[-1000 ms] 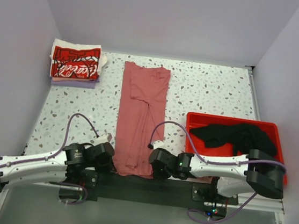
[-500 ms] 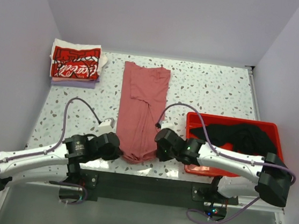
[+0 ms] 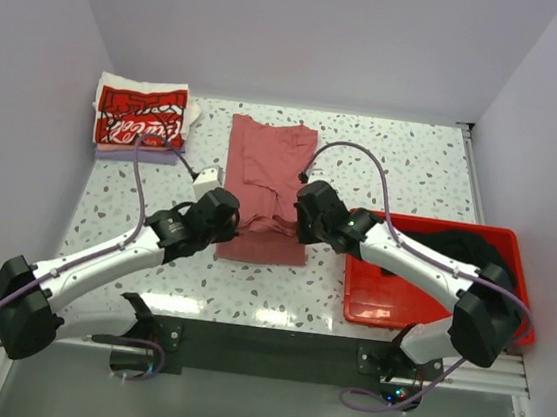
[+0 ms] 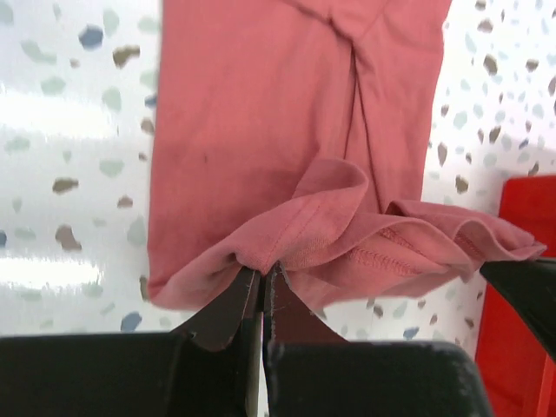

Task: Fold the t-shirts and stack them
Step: Fold the tshirt

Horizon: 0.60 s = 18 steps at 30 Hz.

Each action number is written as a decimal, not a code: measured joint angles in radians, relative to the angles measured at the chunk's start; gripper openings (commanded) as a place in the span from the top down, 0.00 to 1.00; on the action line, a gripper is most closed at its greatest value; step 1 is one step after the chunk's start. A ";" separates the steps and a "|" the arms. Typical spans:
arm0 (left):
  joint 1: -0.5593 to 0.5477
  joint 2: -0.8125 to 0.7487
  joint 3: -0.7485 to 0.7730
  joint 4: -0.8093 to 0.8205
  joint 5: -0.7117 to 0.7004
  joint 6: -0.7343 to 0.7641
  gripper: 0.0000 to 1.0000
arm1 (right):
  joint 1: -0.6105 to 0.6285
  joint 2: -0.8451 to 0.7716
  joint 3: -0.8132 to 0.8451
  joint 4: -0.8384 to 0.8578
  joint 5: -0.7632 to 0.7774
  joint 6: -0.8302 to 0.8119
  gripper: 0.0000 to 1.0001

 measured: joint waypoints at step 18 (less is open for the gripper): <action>0.229 0.264 0.151 0.150 0.072 0.197 1.00 | -0.163 0.248 0.211 0.009 -0.107 -0.089 1.00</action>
